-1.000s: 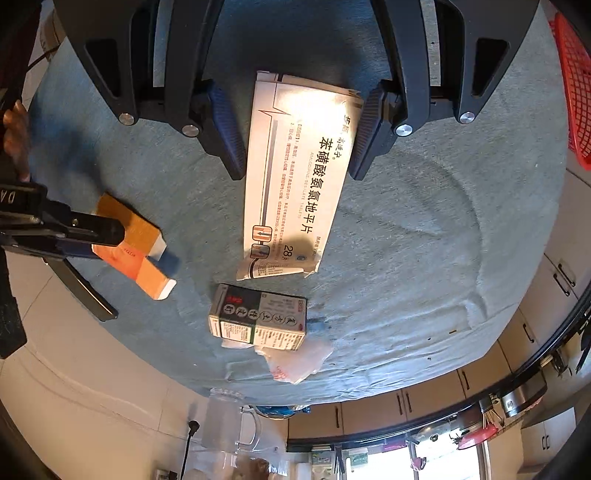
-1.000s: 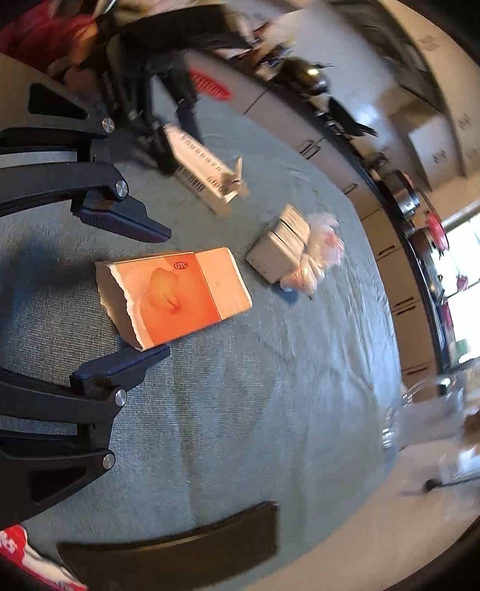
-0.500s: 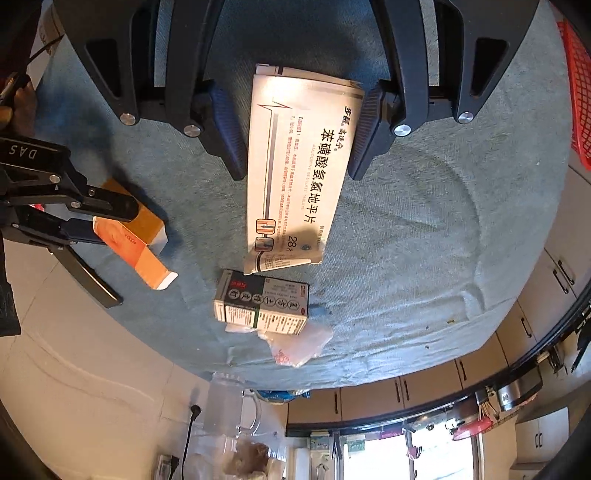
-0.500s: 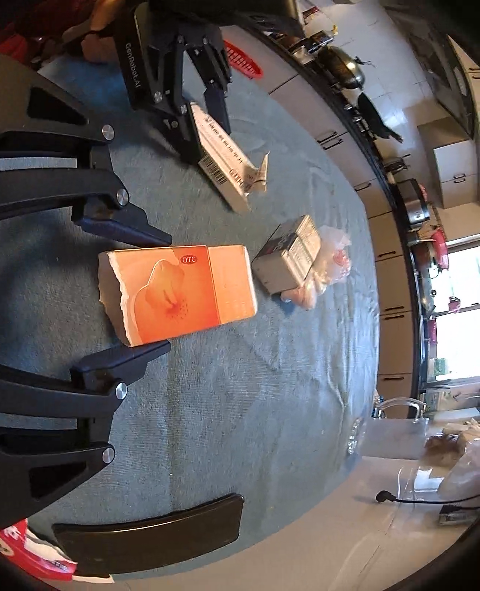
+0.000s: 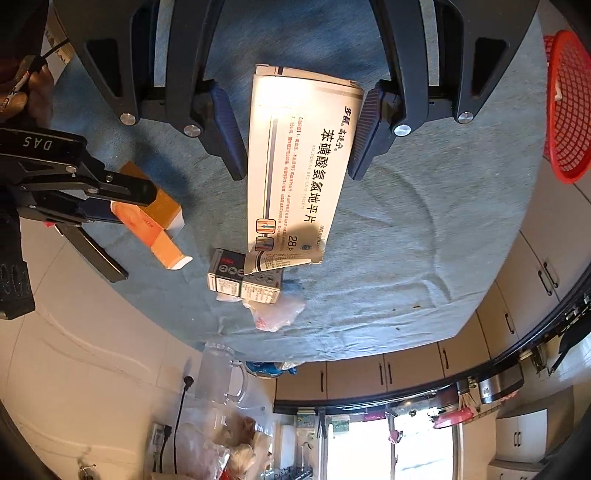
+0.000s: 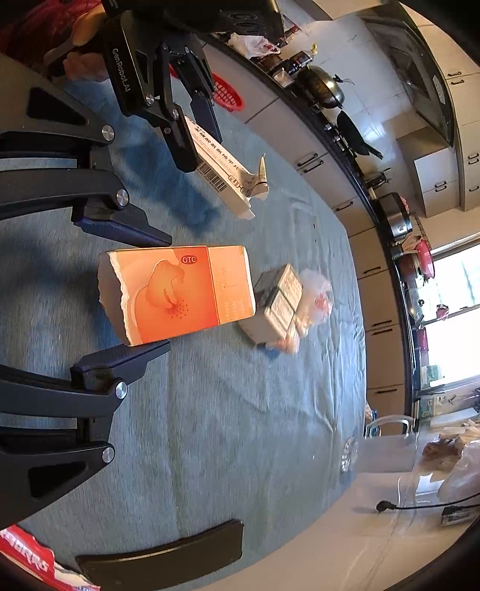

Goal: Collect trash
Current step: 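Carry the white medicine box and tissue box with both tools over the basket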

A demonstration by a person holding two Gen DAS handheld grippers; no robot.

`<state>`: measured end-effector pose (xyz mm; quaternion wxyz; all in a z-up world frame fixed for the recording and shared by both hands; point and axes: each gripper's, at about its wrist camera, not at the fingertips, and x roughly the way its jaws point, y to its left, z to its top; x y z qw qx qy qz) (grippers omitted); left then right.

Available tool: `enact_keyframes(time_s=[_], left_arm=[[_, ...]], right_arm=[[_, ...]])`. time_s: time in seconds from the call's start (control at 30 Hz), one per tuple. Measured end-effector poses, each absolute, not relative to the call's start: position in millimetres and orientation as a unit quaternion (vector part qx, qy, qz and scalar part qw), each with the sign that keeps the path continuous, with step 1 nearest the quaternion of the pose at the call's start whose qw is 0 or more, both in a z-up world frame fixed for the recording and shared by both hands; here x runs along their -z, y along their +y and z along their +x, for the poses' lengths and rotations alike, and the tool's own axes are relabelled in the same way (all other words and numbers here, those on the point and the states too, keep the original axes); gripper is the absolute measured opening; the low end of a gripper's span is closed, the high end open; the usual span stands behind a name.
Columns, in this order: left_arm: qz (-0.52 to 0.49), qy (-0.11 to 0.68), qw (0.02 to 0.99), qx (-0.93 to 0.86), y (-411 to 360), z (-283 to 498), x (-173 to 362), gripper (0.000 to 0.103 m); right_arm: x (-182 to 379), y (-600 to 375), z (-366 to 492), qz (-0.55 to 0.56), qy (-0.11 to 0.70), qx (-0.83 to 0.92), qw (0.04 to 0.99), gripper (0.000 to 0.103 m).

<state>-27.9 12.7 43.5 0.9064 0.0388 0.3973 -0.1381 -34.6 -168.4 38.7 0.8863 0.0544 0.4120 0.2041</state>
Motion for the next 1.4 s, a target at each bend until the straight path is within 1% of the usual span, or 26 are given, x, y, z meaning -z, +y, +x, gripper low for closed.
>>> enact_keyframes(time_s=[1.0, 1.4], left_arm=[[-0.046, 0.369, 0.925, 0.075, 133, -56, -58, 0.056], [-0.080, 0.344, 0.935, 0.037, 189, -75, -71, 0.056]], right_arm=[[-55, -50, -32, 0.013, 0.421, -0.278, 0.864, 0.054], [-66, 4, -30, -0.008, 0.419, -0.317, 0.851, 0.054]])
